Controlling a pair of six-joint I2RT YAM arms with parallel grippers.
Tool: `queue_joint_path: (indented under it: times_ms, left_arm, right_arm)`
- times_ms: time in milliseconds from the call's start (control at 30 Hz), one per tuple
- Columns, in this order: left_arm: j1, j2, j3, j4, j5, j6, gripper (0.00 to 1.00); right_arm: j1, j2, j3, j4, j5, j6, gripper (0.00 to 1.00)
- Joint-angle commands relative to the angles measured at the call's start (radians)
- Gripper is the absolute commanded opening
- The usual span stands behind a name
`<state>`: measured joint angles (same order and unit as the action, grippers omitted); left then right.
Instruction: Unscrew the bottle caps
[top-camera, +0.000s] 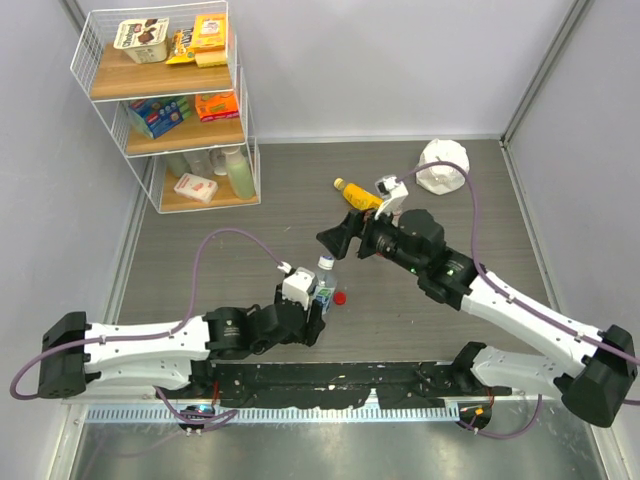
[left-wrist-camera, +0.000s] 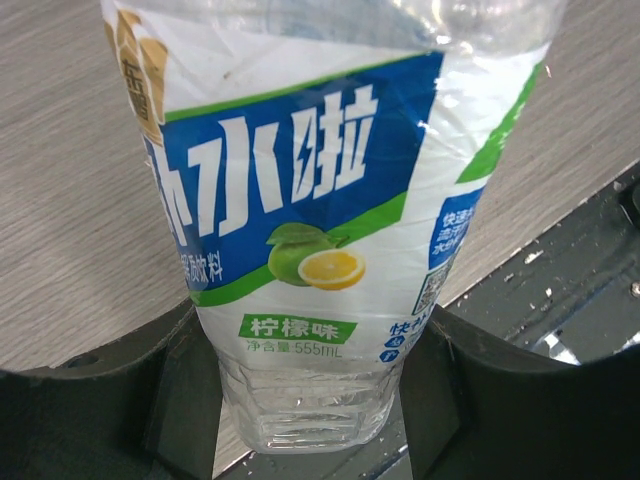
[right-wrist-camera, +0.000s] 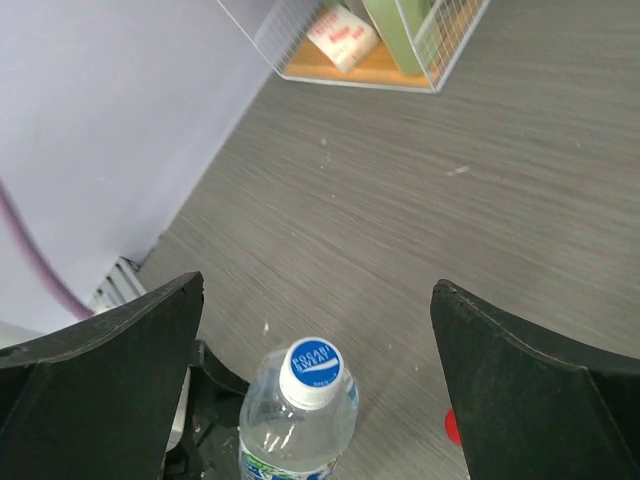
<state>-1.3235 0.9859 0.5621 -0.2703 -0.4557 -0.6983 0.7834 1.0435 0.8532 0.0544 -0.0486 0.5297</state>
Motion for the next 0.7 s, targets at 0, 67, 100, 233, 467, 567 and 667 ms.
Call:
queue_joint_path:
  times_ms: [0,67,100,233,467,567,667]
  left_arm:
    - [0.001,0.022,0.071,-0.044,-0.109,-0.024,0.00]
    - [0.001,0.033,0.087,-0.061,-0.139,-0.030,0.00]
    - [0.001,0.036,0.093,-0.072,-0.155,-0.033,0.00]
    - [0.000,0.051,0.133,-0.121,-0.198,-0.049,0.00]
    - [-0.002,0.051,0.150,-0.141,-0.210,-0.049,0.00]
    - [-0.003,0.056,0.151,-0.142,-0.210,-0.049,0.00]
    - [-0.003,0.057,0.153,-0.144,-0.213,-0.050,0.00]
  right_arm:
    - [0.065,0.062,0.084,-0.105,0.200,0.035,1.00]
    - [0.083,0.088,0.101,-0.117,0.222,0.049,0.99]
    - [0.094,0.102,0.104,-0.122,0.234,0.052,0.98]
    - [0.139,0.119,0.104,-0.100,0.273,0.076,0.95]
    - [0.165,0.142,0.090,-0.070,0.248,0.089,0.78]
    - [0.168,0.138,0.072,-0.060,0.236,0.098,0.64]
    - [0.169,0.139,0.070,-0.022,0.220,0.101,0.38]
